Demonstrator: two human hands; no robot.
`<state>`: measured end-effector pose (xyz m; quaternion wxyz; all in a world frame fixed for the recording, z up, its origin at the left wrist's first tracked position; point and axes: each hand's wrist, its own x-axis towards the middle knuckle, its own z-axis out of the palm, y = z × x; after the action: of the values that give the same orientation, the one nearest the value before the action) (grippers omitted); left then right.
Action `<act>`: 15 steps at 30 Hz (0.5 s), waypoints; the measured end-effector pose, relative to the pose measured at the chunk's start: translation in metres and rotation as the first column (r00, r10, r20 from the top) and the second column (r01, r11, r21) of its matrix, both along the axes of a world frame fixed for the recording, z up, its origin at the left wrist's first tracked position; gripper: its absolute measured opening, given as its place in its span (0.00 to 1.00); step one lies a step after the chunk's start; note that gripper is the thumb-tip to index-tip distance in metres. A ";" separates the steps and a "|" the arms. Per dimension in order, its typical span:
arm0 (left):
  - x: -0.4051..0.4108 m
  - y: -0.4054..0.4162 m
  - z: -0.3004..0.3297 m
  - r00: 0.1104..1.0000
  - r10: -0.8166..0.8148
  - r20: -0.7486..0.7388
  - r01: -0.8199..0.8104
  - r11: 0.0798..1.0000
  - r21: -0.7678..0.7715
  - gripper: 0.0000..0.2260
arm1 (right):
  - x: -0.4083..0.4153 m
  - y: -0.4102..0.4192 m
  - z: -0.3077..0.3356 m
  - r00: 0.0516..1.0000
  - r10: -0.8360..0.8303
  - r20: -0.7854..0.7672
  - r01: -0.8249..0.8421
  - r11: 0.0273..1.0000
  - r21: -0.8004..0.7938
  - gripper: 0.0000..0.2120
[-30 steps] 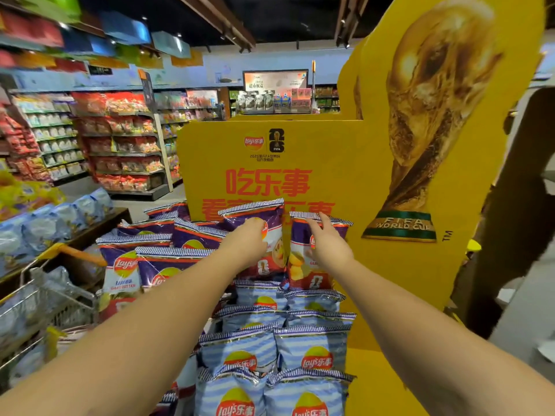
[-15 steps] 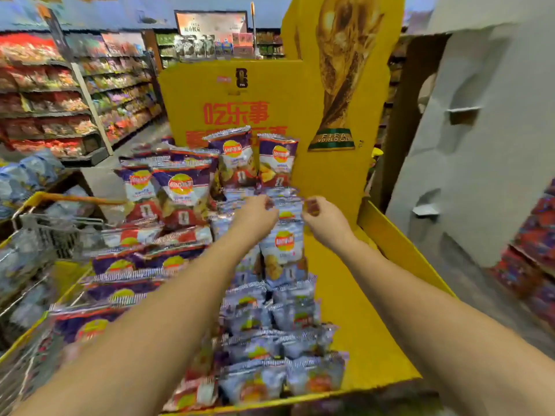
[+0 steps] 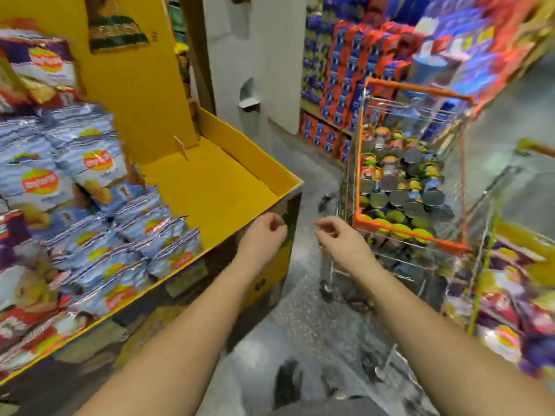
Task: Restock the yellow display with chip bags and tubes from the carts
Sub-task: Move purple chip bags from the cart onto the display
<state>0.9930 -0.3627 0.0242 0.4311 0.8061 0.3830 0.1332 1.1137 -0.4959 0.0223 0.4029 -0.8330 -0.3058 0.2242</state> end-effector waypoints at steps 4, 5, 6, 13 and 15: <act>0.077 -0.077 -0.013 0.973 -0.224 -0.055 0.224 0.975 -0.016 0.07 | 0.045 -0.104 -0.020 0.978 -0.201 -0.046 0.198 0.978 -0.065 0.06; 0.099 -0.101 -0.016 0.956 -0.285 -0.064 0.283 0.959 -0.031 0.07 | 0.059 -0.132 -0.025 0.966 -0.255 -0.053 0.251 0.966 -0.070 0.05; 0.120 -0.123 -0.020 0.939 -0.336 -0.074 0.334 0.942 -0.036 0.07 | 0.071 -0.157 -0.030 0.951 -0.304 -0.062 0.300 0.951 -0.073 0.05; 0.255 -0.287 -0.053 0.792 -0.593 -0.147 0.581 0.805 -0.118 0.05 | 0.158 -0.325 -0.077 0.859 -0.490 -0.145 0.462 0.866 -0.190 0.05; 0.288 -0.326 -0.067 0.719 -0.672 -0.179 0.655 0.741 -0.152 0.06 | 0.182 -0.364 -0.095 0.833 -0.526 -0.170 0.481 0.842 -0.245 0.04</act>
<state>1.2808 -0.6891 -0.0424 0.4355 0.8818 0.1194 -0.1359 1.2953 -0.8601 -0.0725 0.3982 -0.8871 -0.0027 0.2333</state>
